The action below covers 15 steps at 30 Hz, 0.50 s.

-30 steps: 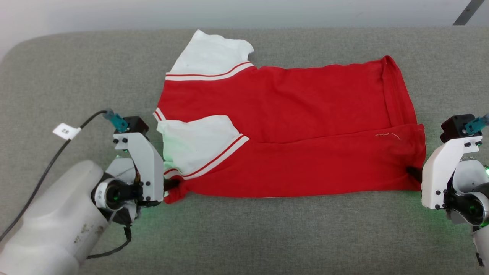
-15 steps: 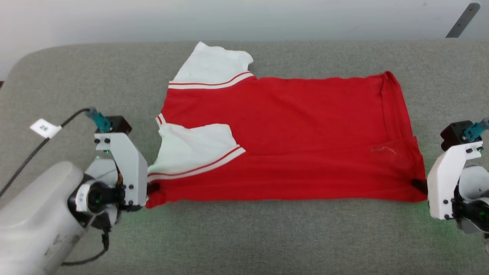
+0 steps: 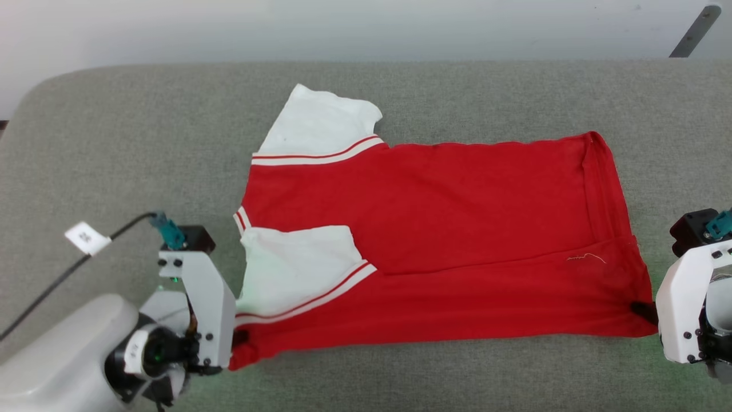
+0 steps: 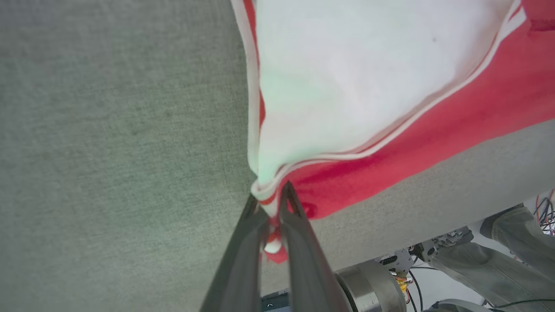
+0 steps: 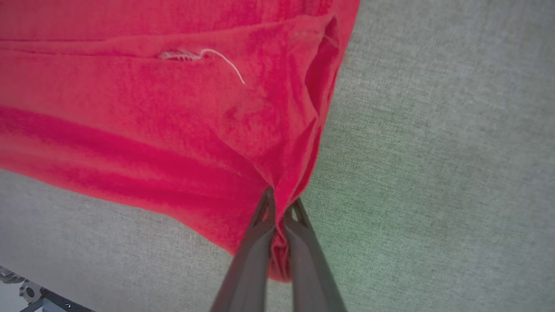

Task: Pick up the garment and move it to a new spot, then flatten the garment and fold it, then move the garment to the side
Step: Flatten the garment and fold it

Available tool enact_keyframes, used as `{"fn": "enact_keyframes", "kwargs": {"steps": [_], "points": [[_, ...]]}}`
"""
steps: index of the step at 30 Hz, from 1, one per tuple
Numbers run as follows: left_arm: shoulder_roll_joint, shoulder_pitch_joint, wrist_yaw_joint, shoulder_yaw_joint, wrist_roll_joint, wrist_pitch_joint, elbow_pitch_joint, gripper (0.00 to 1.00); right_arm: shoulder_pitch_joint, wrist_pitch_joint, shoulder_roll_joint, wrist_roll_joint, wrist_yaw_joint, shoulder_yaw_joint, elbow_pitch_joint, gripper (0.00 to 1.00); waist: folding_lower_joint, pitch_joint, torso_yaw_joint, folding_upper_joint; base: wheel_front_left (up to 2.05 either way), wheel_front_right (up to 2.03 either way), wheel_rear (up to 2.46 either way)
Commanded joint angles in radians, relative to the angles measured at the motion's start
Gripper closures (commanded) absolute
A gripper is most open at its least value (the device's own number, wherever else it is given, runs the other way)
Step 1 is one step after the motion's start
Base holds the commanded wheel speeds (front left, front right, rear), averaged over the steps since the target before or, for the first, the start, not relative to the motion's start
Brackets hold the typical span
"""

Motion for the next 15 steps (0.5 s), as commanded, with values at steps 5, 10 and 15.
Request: {"fn": "enact_keyframes", "kwargs": {"steps": [5, 10, 15], "points": [[-0.019, 0.026, -0.002, -0.011, 0.005, -0.014, 0.022, 1.0, 0.023, 0.004, 0.019, -0.023, -0.001, -0.005, -0.012, 1.0, 0.0, 0.006, -0.003, 0.0, 0.0, 0.0, 0.0], [-0.042, 0.009, -0.025, -0.01, 0.008, -0.027, 0.054, 0.07, 0.027, 0.006, 0.042, -0.031, -0.001, 0.002, -0.008, 1.0, 0.0, 0.01, -0.006, 0.0, 0.0, 0.0, 0.0], [-0.016, -0.042, -0.029, -0.003, 0.033, -0.006, 0.055, 0.0, 0.011, -0.003, 0.051, -0.031, -0.001, 0.009, -0.02, 0.55, 0.0, 0.017, -0.015, 0.0, 0.0, 0.0, 0.0]]}}
